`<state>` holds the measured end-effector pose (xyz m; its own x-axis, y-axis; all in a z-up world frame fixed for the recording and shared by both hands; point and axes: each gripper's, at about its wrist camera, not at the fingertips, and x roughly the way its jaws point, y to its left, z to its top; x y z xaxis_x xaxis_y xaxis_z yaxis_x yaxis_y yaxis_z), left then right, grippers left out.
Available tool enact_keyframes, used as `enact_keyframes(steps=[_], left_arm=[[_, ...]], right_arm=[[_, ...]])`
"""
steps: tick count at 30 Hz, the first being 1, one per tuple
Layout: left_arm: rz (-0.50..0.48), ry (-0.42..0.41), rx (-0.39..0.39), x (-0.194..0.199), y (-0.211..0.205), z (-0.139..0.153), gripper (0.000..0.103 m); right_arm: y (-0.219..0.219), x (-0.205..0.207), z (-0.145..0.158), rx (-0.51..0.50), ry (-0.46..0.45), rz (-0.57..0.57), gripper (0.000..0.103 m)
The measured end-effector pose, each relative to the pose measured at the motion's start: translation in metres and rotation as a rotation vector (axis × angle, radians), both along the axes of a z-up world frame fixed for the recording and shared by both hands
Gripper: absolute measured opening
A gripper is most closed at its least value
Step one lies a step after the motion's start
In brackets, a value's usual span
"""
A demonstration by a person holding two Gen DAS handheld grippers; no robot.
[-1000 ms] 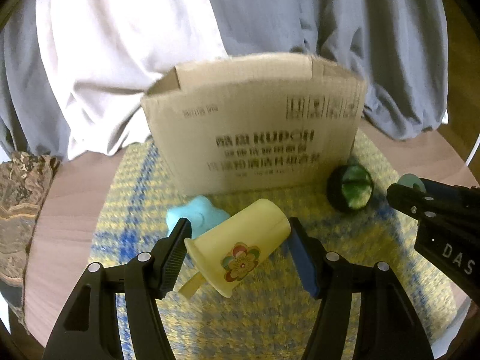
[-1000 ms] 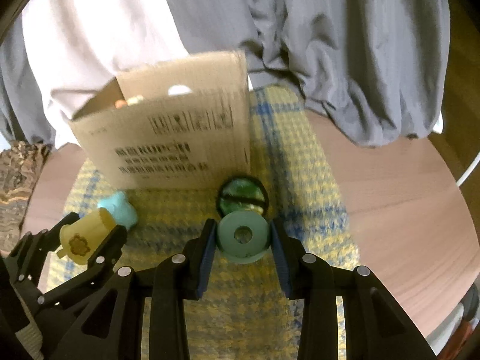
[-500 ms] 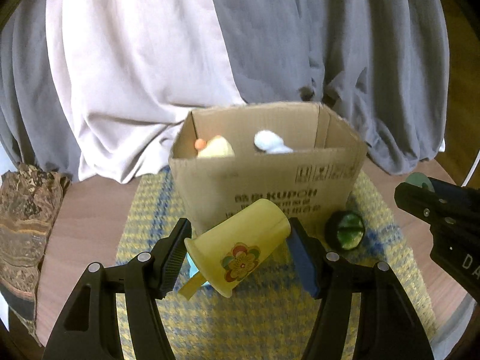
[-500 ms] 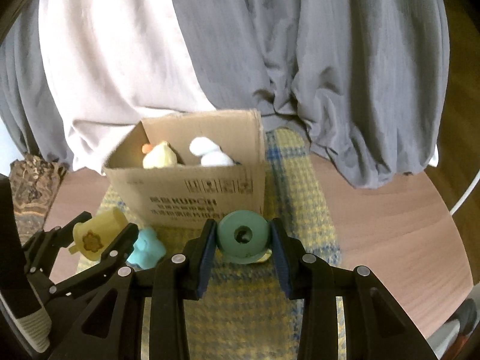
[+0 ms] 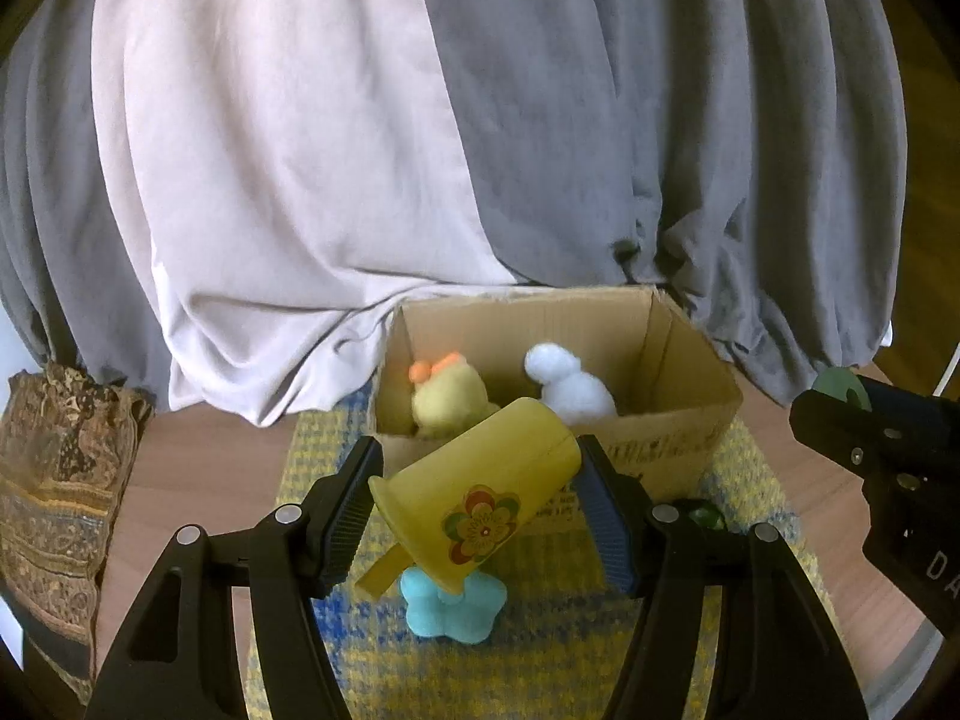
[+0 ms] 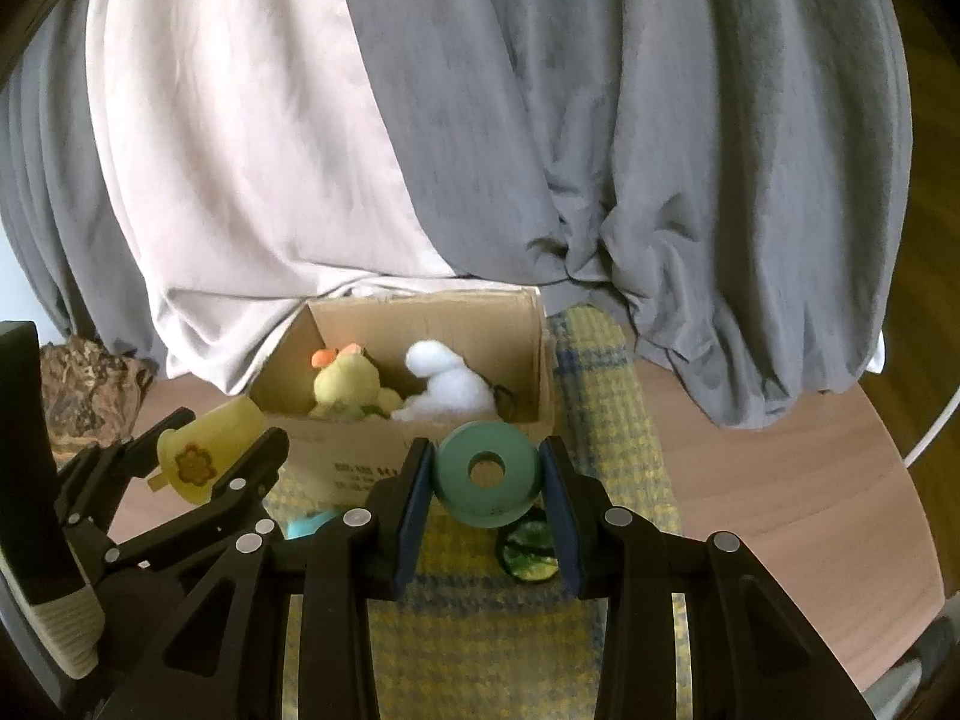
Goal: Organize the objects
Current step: 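Lift the yellow cup with the left tool while the right tool carries the ring to the box, then lower the cup and ring into the box and open both tools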
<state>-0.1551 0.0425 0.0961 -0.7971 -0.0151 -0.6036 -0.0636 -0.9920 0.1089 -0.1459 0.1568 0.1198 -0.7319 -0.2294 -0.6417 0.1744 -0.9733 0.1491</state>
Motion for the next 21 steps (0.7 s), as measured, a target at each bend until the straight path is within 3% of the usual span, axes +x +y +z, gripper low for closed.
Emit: enact_keyframes(steps=[21], left_arm=[[0.011,0.001,0.04,-0.055,-0.016,0.006,0.064]], right_arm=[[-0.012,-0.046,0.009,-0.008,0.005,0.006,0.036]])
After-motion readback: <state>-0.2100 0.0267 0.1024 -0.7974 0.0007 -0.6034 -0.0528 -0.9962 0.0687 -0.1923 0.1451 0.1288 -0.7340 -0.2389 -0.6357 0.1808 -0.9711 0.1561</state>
